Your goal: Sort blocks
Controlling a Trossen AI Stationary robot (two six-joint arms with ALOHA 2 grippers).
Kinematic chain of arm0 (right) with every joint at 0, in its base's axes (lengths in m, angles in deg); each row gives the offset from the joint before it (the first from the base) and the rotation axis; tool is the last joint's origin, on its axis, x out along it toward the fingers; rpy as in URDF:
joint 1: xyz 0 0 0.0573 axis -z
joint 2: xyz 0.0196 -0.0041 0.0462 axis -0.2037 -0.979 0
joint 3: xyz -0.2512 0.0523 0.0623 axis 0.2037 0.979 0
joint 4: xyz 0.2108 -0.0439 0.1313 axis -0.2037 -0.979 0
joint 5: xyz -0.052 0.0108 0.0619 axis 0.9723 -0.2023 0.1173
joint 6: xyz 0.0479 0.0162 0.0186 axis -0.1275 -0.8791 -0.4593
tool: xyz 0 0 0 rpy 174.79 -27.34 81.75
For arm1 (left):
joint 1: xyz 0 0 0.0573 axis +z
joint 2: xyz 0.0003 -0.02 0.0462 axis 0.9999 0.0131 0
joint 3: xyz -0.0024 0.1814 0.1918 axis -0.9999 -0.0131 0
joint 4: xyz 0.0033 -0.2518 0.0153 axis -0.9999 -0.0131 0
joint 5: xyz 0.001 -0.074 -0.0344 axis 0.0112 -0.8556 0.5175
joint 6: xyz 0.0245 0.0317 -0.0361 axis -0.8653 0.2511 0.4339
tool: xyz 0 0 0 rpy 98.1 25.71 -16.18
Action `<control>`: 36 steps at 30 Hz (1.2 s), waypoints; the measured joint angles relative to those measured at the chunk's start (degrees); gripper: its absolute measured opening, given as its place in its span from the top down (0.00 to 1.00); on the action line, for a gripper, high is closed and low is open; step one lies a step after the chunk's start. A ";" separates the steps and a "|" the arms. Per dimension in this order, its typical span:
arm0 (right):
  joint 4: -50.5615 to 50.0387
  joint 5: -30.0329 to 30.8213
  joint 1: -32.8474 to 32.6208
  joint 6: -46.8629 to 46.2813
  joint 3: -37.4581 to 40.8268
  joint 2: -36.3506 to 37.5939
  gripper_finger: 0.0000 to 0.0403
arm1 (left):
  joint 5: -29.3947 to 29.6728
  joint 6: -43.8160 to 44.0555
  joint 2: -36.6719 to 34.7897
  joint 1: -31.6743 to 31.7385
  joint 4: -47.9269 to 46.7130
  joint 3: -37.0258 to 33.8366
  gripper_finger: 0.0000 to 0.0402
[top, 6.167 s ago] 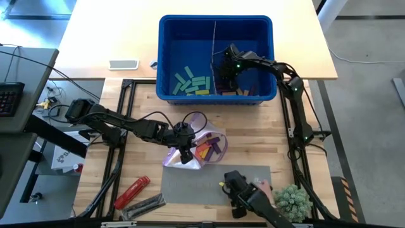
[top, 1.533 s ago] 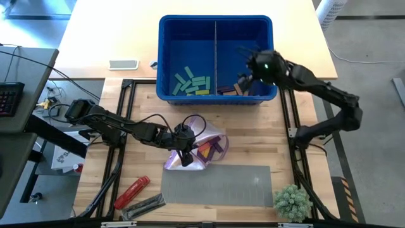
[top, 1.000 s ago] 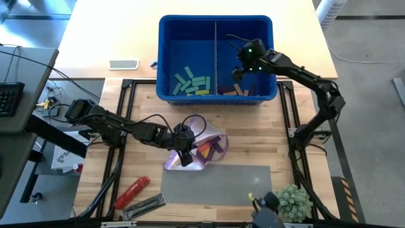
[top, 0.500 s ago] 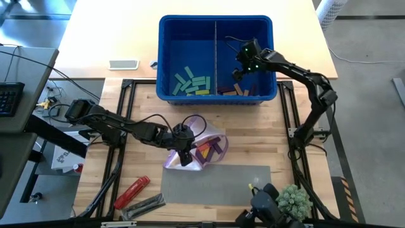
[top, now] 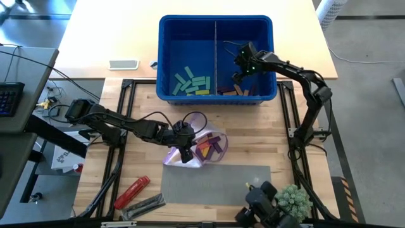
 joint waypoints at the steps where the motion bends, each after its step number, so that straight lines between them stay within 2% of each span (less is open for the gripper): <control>1: 0.31 0.87 0.00 0.81 0.00 0.00 0.29 | 0.00 0.02 0.00 -0.02 -0.01 0.00 1.00; 4: 0.33 2.46 0.21 1.32 0.00 -0.04 0.29 | 0.02 0.02 -0.02 0.00 0.01 0.00 1.00; 27: -1.28 1.97 0.42 1.68 0.00 -5.52 0.29 | 0.04 0.59 0.00 0.00 -0.21 0.00 1.00; 31: -2.18 1.98 0.37 4.61 0.00 -6.61 0.29 | 0.04 0.59 0.00 -0.02 -0.19 0.00 1.00; 36: -3.30 1.16 -0.86 13.83 0.67 -7.28 0.29 | 0.04 0.57 -0.01 -0.02 -0.20 0.00 1.00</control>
